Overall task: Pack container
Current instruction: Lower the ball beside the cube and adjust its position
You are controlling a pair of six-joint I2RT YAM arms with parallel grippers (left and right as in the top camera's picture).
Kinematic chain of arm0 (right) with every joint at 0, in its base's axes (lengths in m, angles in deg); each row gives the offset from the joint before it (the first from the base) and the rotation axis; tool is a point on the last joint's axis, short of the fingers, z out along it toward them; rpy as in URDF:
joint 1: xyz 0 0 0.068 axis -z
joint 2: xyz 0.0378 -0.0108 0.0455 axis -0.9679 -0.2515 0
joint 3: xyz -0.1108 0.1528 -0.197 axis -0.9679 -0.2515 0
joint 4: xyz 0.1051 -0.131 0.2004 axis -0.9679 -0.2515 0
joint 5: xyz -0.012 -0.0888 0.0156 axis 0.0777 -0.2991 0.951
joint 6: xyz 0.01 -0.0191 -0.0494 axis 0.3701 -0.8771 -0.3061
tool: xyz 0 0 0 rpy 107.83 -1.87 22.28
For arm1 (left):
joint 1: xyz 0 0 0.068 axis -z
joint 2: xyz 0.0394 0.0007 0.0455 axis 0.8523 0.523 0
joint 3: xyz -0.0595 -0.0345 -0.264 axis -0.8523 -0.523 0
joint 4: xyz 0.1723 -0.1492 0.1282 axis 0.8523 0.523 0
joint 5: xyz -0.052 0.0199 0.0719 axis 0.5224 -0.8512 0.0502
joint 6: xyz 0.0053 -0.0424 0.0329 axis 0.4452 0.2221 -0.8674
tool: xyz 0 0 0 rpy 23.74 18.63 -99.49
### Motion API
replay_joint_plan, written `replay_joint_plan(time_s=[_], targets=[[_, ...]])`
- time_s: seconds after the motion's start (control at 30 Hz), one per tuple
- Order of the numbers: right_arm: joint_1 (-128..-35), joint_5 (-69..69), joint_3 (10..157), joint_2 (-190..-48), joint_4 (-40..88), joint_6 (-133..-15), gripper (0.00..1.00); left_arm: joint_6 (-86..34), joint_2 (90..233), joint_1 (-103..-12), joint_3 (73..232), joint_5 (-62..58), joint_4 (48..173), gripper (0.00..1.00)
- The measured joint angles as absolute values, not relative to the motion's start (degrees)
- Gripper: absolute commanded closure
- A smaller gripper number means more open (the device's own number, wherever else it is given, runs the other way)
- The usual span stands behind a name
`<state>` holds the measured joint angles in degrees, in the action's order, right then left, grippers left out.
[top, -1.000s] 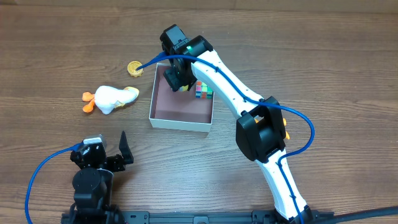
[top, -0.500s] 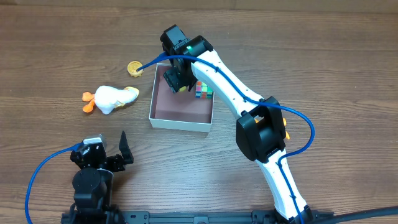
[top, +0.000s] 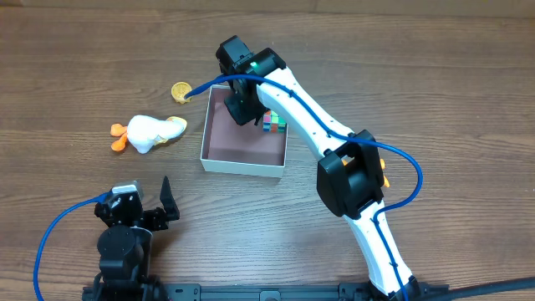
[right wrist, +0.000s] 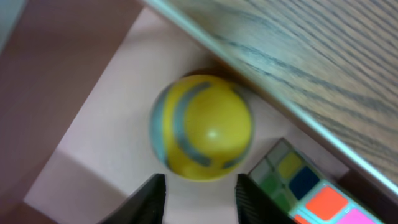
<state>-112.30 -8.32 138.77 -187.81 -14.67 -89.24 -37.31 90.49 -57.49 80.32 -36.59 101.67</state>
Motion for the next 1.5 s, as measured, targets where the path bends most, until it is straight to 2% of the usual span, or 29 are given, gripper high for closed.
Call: replay_joint_plan(time_s=[0.1, 0.57, 0.63, 0.67, 0.9, 1.5], targets=[[-113.39, -8.34, 138.77, -187.81, -14.15, -89.39, 0.76, -37.31, 90.49, -57.49, 80.32, -36.59, 101.67, 0.0], [-114.7, -7.22, 138.77, -187.72, -11.33, -89.42, 0.76, -37.31, 90.47, -57.49, 80.32, -36.59, 101.67, 0.0], [-114.7, -7.27, 138.77, -187.66, -11.3, -89.44, 0.88, -37.31, 90.47, -57.49, 80.32, -36.61, 101.67, 0.0], [-114.68, -7.29, 138.77, -187.63, -11.19, -89.39, 0.89, -37.31, 90.47, -57.49, 80.32, -36.59, 101.67, 0.0], [-114.7, -7.2, 138.77, -187.61, -9.01, -89.66, 0.83, -37.31, 90.49, -57.49, 80.32, -36.59, 101.67, 0.0], [-112.98, -6.88, 138.24, -187.59, -6.32, -89.66, 0.82, -37.31, 90.49, -57.49, 80.32, -36.59, 101.67, 0.0]])
